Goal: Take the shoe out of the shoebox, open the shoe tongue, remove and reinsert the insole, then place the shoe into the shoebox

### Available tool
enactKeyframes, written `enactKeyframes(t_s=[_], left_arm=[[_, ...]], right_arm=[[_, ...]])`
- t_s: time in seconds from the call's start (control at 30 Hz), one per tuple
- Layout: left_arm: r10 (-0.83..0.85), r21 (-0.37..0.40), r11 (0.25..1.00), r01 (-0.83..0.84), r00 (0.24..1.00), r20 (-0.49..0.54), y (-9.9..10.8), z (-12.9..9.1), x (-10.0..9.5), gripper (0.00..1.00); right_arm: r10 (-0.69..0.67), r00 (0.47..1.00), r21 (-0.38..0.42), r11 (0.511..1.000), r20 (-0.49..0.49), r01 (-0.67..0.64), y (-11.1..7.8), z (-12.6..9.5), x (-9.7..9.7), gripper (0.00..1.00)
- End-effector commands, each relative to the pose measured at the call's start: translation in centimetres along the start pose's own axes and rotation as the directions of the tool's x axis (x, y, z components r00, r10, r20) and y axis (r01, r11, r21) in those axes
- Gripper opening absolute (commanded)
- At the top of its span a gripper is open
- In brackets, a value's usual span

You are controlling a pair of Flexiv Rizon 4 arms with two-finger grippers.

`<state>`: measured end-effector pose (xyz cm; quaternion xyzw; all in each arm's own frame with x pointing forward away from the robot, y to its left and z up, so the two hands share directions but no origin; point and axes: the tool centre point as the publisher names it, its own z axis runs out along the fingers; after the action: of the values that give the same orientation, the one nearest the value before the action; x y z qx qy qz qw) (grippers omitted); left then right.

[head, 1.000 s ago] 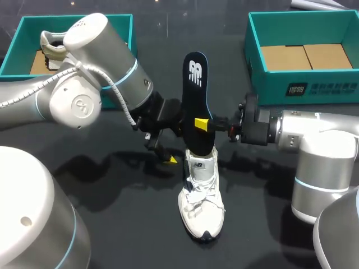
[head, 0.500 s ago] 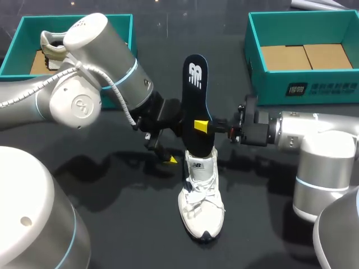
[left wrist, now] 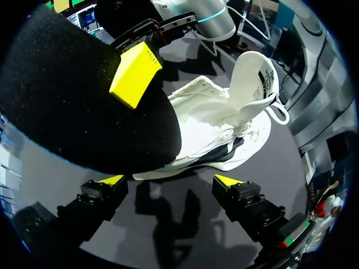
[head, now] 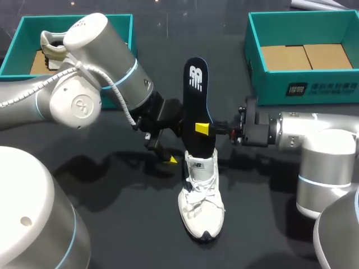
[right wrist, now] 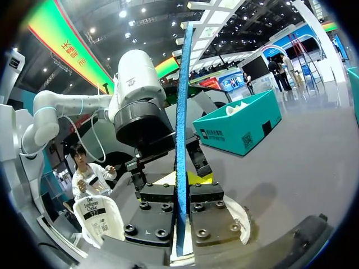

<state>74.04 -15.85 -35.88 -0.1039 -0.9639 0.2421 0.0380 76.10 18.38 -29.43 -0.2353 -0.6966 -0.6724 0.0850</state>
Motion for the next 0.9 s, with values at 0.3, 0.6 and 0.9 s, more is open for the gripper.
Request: enactKeyframes(t_s=[0.3,0.6,0.9], left_arm=[[0.000,-0.003,1.000,0.000,1.000,0.000,0.0,0.1,0.0,1.00],[0.000,-0.003,1.000,0.000,1.000,0.000,0.0,0.1,0.0,1.00],[0.000,-0.003,1.000,0.000,1.000,0.000,0.0,0.1,0.0,1.00]], right_arm=[[0.020,1.000,0.003,1.000,-0.020,-0.020,-1.6,-0.3,0.2,0.00],[0.039,0.998,0.007,0.999,-0.047,-0.038,-2.7,0.0,0.2,0.00],[0.053,0.997,0.015,0.999,-0.061,-0.052,-3.9,0.0,0.7,0.00]])
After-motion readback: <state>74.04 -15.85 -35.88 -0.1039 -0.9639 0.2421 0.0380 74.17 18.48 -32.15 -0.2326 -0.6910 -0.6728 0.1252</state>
